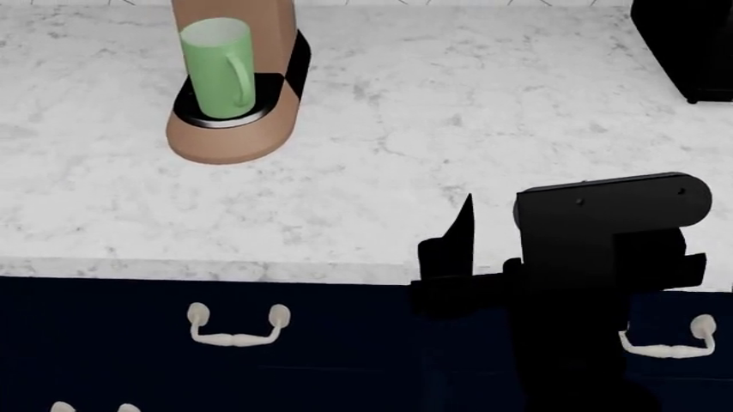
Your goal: Pick the mug from under the coffee machine dispenser and place it on the counter.
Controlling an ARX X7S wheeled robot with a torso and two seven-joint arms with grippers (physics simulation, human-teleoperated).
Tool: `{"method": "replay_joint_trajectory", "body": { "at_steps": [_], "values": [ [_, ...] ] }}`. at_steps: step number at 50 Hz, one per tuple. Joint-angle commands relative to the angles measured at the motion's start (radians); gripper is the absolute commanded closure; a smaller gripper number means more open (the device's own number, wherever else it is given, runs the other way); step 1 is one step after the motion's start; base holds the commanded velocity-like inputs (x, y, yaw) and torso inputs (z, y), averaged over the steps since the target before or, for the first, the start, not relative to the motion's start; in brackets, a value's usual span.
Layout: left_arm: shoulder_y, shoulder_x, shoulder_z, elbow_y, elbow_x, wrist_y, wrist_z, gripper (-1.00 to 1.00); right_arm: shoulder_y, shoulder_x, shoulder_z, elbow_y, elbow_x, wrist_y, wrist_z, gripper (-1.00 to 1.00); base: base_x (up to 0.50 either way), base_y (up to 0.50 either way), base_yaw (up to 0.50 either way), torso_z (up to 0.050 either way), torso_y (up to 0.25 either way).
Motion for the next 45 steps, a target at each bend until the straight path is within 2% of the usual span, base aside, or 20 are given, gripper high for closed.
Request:
{"method": "replay_joint_trajectory", "body": {
  "at_steps": [1,21,35,45],
  "values": [
    [0.013,-0.017,-0.005,0.007,-0.01,0.044,-0.094,-1.0,0.009,0.014,-0.012,0.002,0.001,0.015,0.004,-1.0,0.35,0.4,0.0,0.0,0.0],
    [0.015,-0.043,0.015,0.001,-0.042,0.039,-0.114,-1.0,-0.008,0.001,0.03,-0.015,0.044,-0.014,-0.015,-1.0,0.36,0.42,0.0,0.0,0.0],
    [0.017,-0.053,0.021,0.0,-0.057,0.041,-0.13,-1.0,-0.018,0.007,0.037,-0.035,0.057,-0.013,-0.013,-1.0,0.44,0.12,0.0,0.0,0.001],
    [0.017,-0.062,0.028,-0.004,-0.065,0.042,-0.14,-1.0,-0.022,0.012,0.043,-0.046,0.061,-0.005,-0.008,-1.0,0.44,0.33,0.0,0.0,0.0]
  ]
}}
